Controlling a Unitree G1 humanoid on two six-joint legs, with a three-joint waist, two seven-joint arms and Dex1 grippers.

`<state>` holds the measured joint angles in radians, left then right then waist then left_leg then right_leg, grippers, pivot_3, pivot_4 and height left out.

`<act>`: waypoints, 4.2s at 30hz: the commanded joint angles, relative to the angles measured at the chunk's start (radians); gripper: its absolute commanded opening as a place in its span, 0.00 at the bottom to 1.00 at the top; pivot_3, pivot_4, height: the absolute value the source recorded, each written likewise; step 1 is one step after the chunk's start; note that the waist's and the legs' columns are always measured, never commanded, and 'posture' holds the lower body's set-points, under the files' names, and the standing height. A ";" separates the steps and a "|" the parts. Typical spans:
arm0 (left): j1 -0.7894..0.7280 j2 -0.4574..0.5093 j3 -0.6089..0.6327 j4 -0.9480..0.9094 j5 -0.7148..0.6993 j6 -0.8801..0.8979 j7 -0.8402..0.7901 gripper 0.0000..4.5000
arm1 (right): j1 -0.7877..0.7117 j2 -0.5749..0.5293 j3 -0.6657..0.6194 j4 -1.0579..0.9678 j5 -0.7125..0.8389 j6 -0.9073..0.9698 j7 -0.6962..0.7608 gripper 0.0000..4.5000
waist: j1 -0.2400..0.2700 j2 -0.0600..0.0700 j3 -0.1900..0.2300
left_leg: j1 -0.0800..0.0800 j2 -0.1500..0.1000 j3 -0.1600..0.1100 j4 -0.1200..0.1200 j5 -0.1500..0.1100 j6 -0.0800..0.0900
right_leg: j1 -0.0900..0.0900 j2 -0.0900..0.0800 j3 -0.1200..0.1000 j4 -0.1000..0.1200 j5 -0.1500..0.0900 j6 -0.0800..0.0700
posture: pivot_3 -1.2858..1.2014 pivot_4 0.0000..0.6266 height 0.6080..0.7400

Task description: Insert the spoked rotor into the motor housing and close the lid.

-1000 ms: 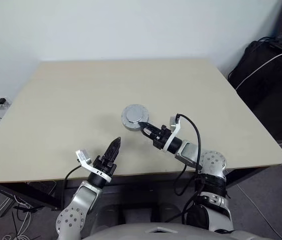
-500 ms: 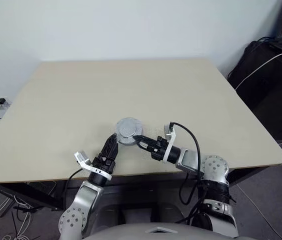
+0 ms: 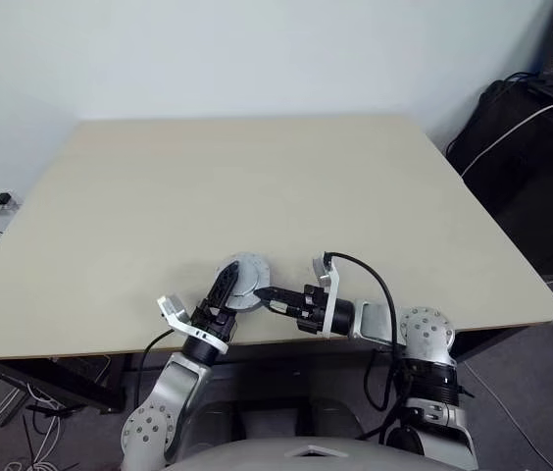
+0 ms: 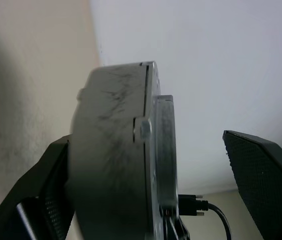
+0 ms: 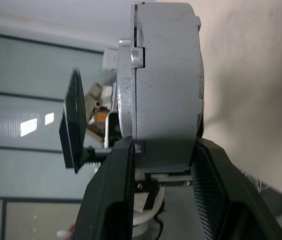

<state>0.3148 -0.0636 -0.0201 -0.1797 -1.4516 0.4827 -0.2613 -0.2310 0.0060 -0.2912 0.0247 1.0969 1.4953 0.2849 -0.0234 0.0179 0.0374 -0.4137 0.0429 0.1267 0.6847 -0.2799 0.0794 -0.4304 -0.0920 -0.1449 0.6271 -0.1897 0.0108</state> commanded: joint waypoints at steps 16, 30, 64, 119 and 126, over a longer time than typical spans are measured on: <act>-0.012 -0.119 -0.043 -0.005 -0.026 0.013 -0.005 0.46 | -0.014 -0.047 0.095 -0.112 -0.068 -0.164 0.060 0.28 | 0.000 0.000 0.000 | 0.000 0.000 0.000 0.000 0.000 0.000 | 0.000 0.000 0.000 0.000 0.000 0.000 | 0.52 0.00 1.00; -0.048 -0.137 0.018 -0.006 0.069 -0.126 0.043 0.46 | 0.015 -0.163 0.186 -0.153 -0.210 -0.306 0.072 1.00 | 0.003 -0.002 0.001 | 0.000 0.000 0.000 0.001 0.000 0.000 | 0.000 0.000 0.000 0.000 0.000 0.000 | 0.52 0.00 1.00; -1.017 0.034 0.529 1.030 0.429 -0.348 0.212 0.46 | 0.259 -0.277 0.567 -0.108 -1.085 -1.411 0.065 1.00 | 0.009 -0.023 0.003 | -0.001 -0.002 0.000 0.006 0.006 0.000 | 0.003 0.001 0.000 0.000 0.002 0.004 | 0.52 0.00 1.00; -0.020 0.063 -0.082 0.250 1.528 -0.886 0.398 0.99 | 0.404 -0.062 0.317 -0.024 -1.099 -1.619 -0.222 1.00 | 0.012 -0.003 -0.014 | 0.015 0.003 0.005 -0.002 -0.008 -0.003 | 0.004 -0.005 0.003 0.001 -0.007 -0.003 | 0.52 0.00 1.00; -0.029 0.057 -0.076 0.255 1.533 -0.869 0.391 0.99 | 0.393 -0.058 0.317 -0.011 -1.082 -1.610 -0.210 1.00 | 0.013 -0.003 -0.014 | 0.015 0.003 0.005 -0.002 -0.008 -0.002 | 0.003 -0.005 0.002 0.001 -0.007 -0.004 | 0.52 0.00 1.00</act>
<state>0.2987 0.0007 -0.0960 0.0779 0.0684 -0.3782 0.1311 0.1809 -0.0588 0.0324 0.0382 0.0036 -0.1010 0.0682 -0.0109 0.0145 0.0233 -0.3990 0.0459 0.1322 0.6826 -0.2882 0.0771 -0.4269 -0.0965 -0.1426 0.6284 -0.1967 0.0072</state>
